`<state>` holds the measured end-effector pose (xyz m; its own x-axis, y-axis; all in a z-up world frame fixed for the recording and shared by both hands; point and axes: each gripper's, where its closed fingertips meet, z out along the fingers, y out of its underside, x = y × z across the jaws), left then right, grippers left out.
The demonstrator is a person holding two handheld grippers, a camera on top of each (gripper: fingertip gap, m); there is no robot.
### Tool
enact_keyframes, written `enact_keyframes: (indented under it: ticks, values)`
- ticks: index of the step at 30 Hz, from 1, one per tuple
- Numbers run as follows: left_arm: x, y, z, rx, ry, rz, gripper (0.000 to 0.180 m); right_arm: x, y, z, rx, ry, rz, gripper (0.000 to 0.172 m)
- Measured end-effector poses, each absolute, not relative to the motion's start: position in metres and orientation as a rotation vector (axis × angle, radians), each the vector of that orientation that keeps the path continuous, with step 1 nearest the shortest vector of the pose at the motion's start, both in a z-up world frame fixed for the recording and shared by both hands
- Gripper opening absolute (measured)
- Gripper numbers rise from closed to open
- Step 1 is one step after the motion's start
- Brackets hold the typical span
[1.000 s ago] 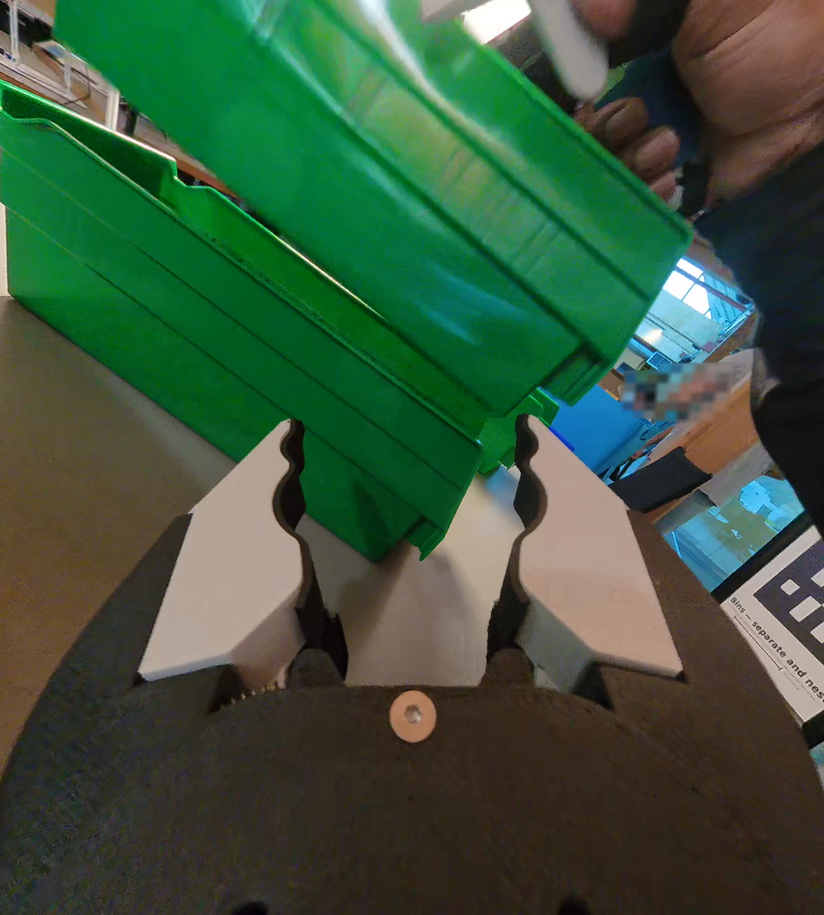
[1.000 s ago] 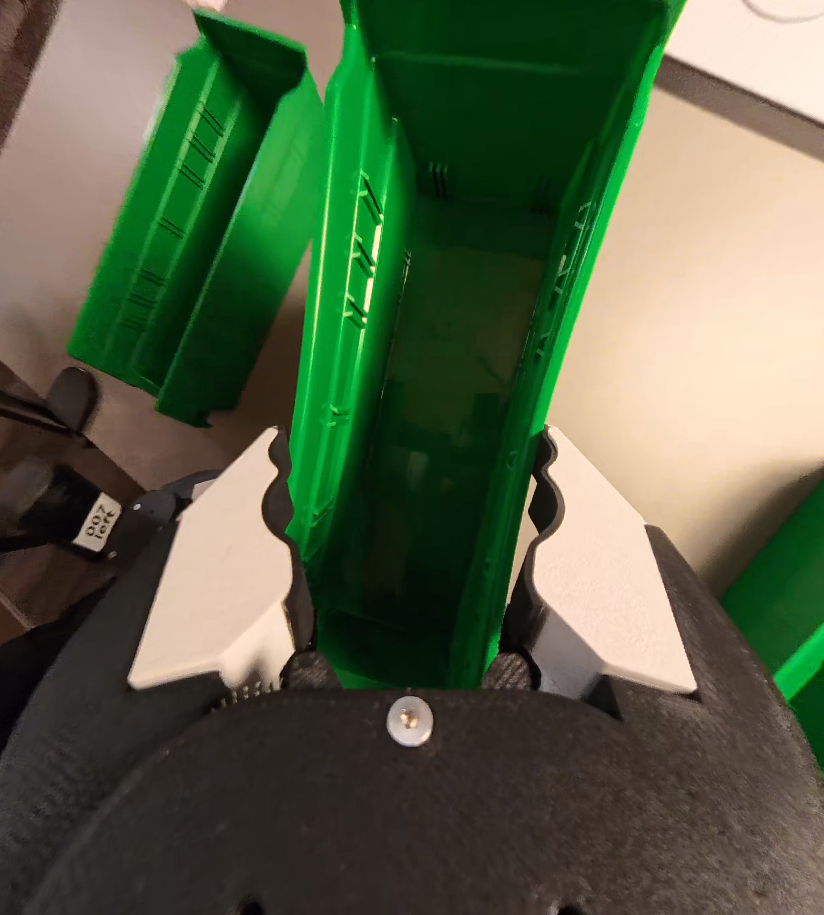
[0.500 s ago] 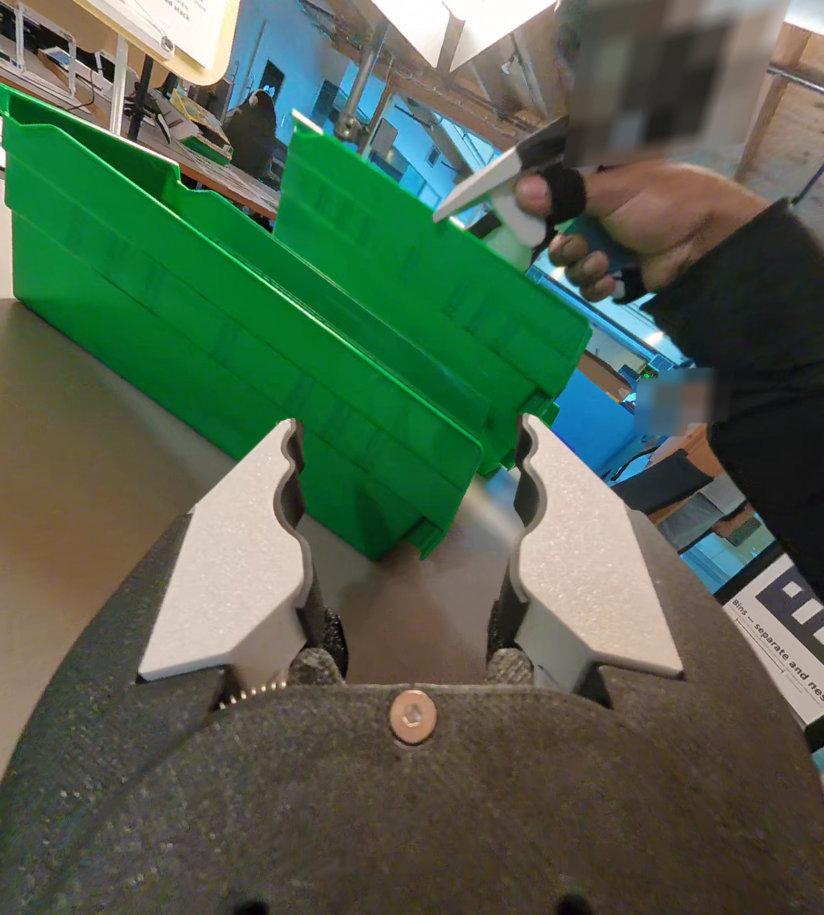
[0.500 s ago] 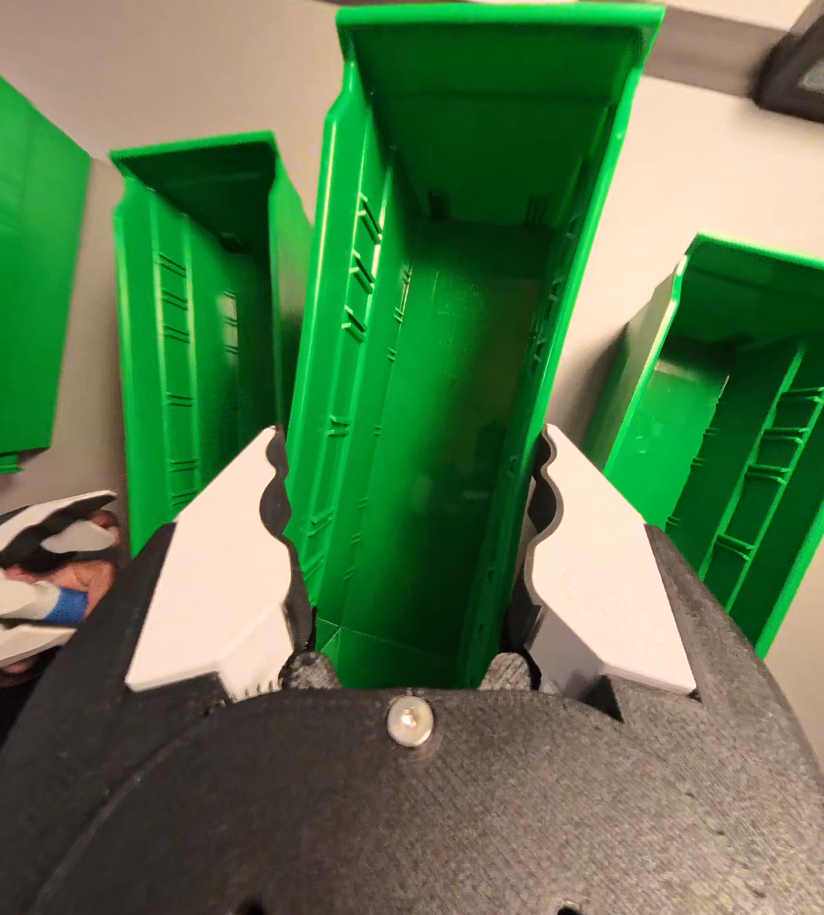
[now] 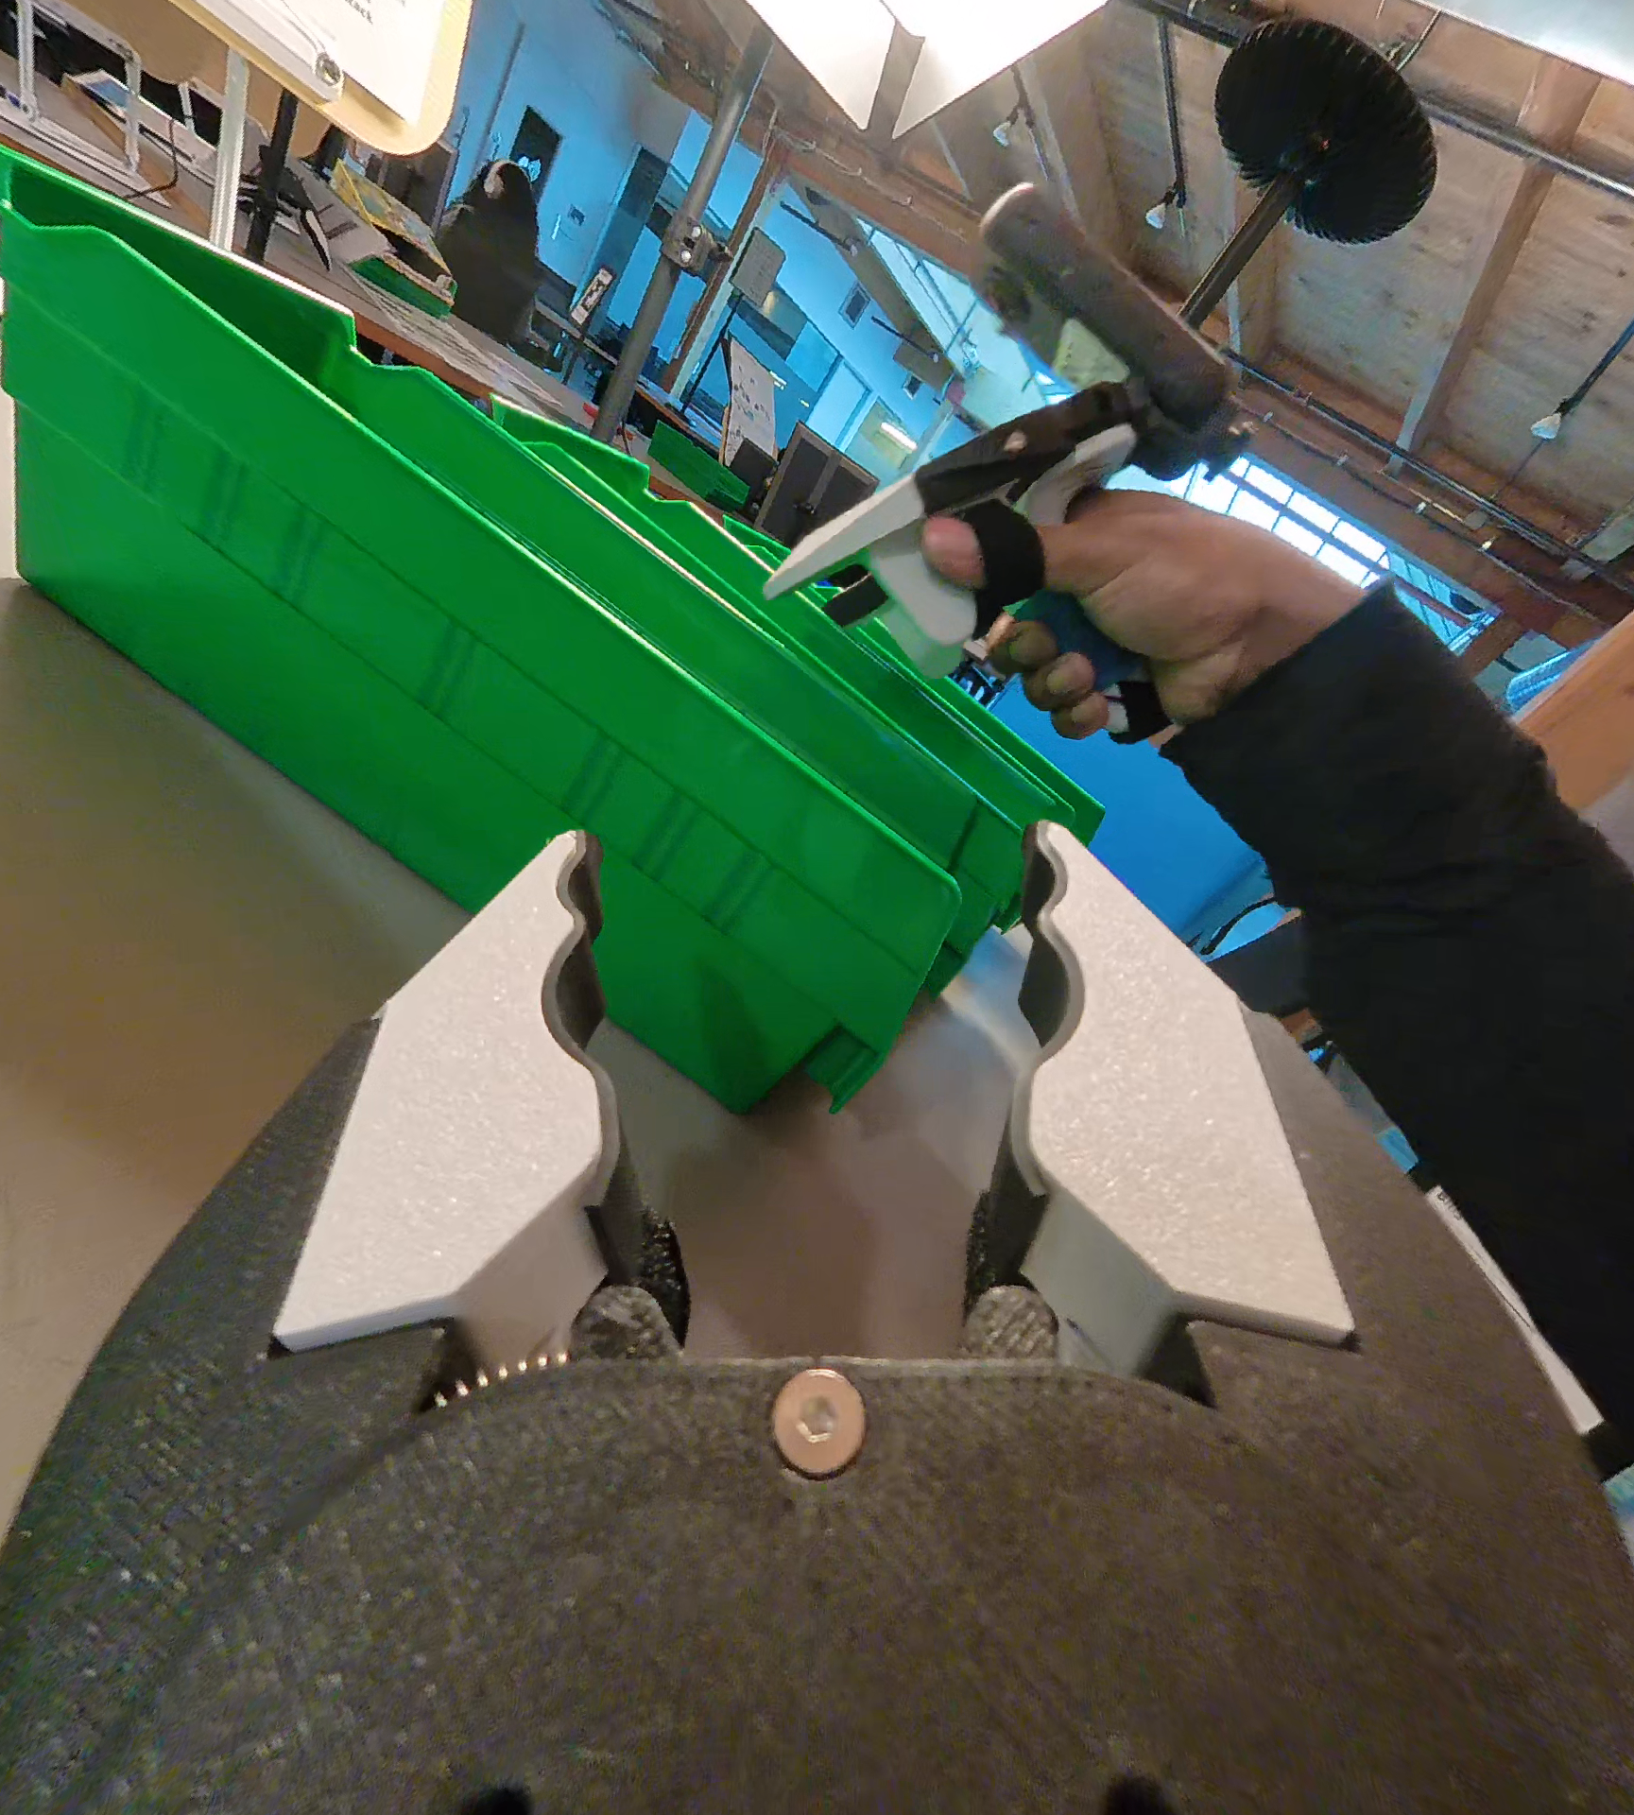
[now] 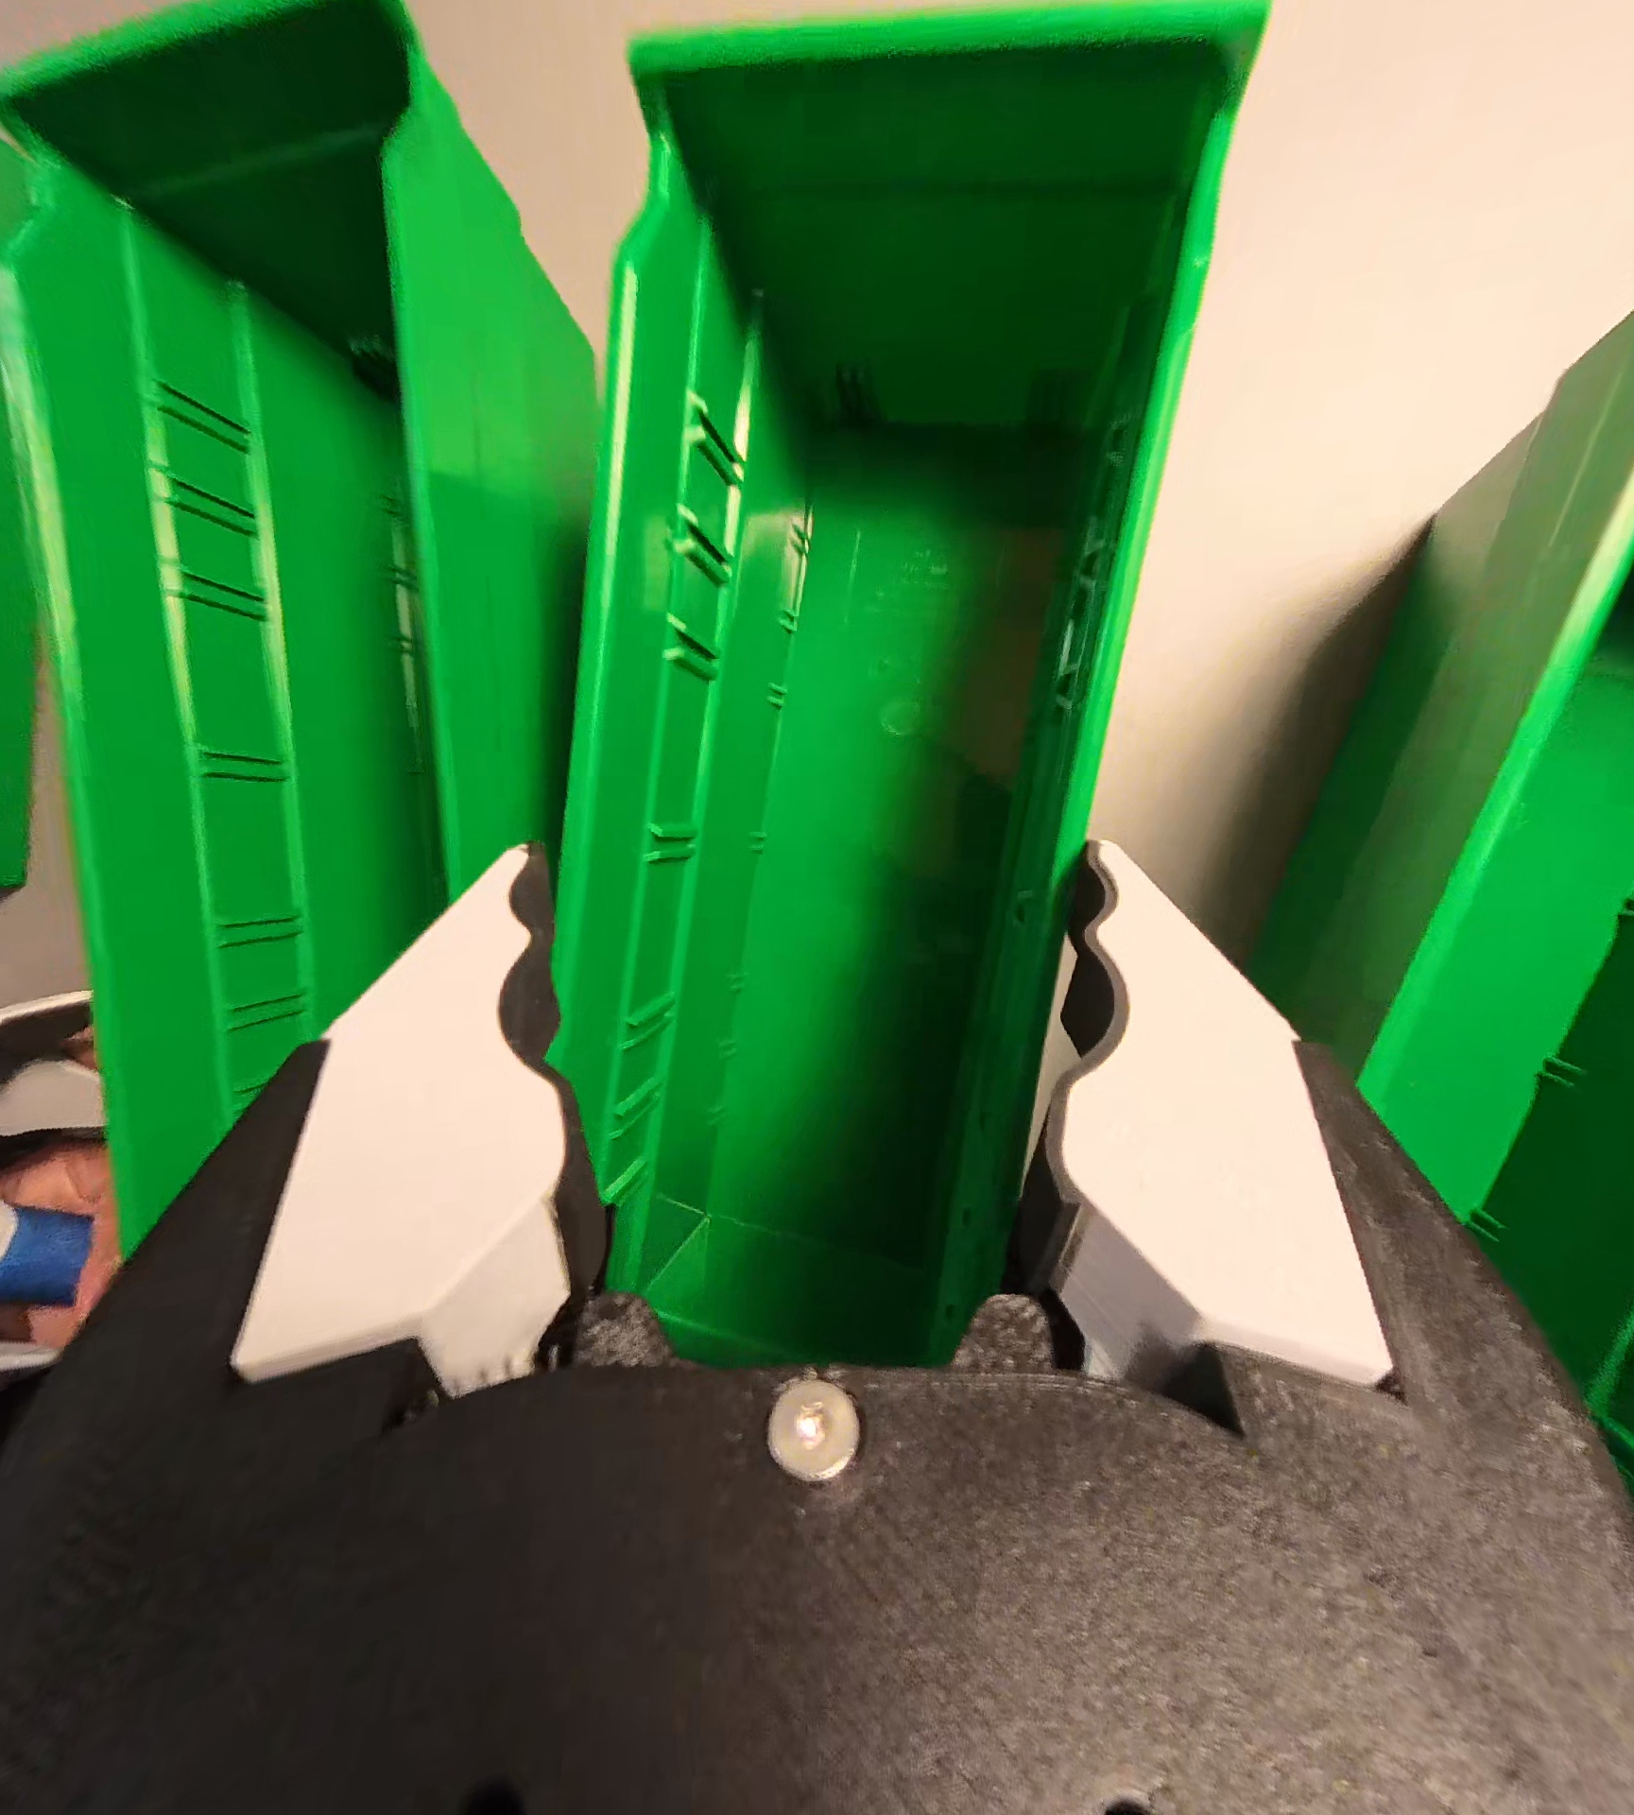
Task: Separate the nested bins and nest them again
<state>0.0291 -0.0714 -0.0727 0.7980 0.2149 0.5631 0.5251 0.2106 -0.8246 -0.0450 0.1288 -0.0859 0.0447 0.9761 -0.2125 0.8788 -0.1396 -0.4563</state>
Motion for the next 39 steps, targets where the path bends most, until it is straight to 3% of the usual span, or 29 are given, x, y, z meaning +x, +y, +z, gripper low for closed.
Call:
enact_keyframes:
  ticks: [8, 13, 17, 23, 39]
  values:
    - [0.028, -0.072, -0.072, -1.359, -0.663, -0.245, 0.085, 0.034, 0.044, -0.023, -1.678, -1.716, 1.355, 0.101]
    - [0.028, -0.076, -0.068, -1.346, -0.653, -0.194, 0.085, 0.075, -0.042, -0.053, -1.486, -1.668, 1.647, 0.082]
    - [0.027, -0.086, -0.059, -1.357, -0.644, -0.119, 0.082, 0.063, -0.061, -0.088, -1.478, -1.676, 1.568, 0.076]
    - [0.02, -0.114, -0.034, -1.319, -0.655, -0.018, 0.079, 0.037, -0.073, -0.098, -1.493, -1.653, 1.56, 0.024]
    - [0.013, -0.147, -0.018, -1.281, -0.682, 0.027, 0.08, 0.014, -0.154, -0.085, -1.416, -1.738, 1.757, 0.033]
